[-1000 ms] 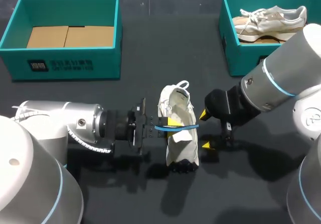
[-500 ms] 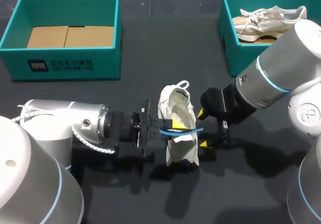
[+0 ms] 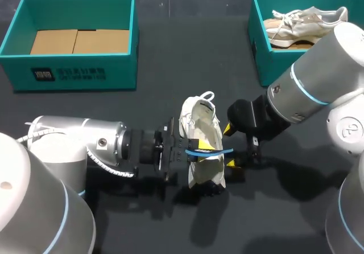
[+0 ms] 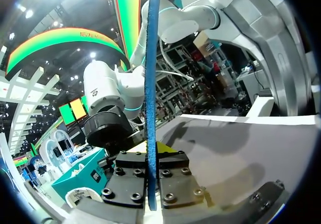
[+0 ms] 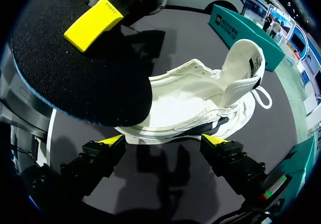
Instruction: Take the shoe out of the shoebox, open the shoe tongue, remove and reinsert the insole, then place the shoe into the shoebox
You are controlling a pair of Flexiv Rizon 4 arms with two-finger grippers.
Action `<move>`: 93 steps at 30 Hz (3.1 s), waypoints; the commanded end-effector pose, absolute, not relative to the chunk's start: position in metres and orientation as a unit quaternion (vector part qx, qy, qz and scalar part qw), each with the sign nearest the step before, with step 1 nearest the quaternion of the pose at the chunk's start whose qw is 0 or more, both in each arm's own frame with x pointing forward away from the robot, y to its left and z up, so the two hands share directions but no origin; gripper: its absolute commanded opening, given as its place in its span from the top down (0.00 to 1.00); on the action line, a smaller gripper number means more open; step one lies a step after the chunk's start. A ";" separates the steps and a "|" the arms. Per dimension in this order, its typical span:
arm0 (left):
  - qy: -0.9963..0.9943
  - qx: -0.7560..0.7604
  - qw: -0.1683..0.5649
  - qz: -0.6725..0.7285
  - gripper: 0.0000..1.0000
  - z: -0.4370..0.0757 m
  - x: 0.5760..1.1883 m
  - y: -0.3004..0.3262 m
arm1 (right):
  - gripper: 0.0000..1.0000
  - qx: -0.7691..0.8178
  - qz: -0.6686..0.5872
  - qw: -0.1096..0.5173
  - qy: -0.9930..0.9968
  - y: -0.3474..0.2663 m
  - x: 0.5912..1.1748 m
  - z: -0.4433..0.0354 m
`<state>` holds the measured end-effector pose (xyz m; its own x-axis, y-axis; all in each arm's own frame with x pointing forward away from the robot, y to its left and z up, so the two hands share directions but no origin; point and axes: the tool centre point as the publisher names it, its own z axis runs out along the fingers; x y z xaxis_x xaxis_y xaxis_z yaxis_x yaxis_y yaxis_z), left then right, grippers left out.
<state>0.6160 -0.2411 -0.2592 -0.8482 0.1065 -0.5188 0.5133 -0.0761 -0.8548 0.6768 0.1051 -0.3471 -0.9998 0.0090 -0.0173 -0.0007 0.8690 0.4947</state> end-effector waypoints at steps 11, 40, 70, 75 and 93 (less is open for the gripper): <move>0.661 0.232 0.147 -0.698 1.00 -0.274 0.631 -0.243 | 0.00 0.002 0.255 0.010 0.967 0.106 0.677 -0.348; 0.683 0.217 0.160 -0.679 1.00 -0.322 0.662 -0.234 | 0.00 0.002 0.255 0.010 0.967 0.106 0.677 -0.348; 0.705 0.185 0.178 -0.661 0.76 -0.311 0.664 -0.235 | 0.00 0.002 0.255 0.010 0.967 0.106 0.677 -0.348; 0.705 0.187 0.180 -0.660 0.77 -0.302 0.661 -0.238 | 0.00 0.002 0.255 0.010 0.967 0.106 0.677 -0.348; 0.714 0.206 0.177 -0.645 1.00 -0.289 0.650 -0.252 | 0.00 0.002 0.255 0.010 0.967 0.106 0.677 -0.348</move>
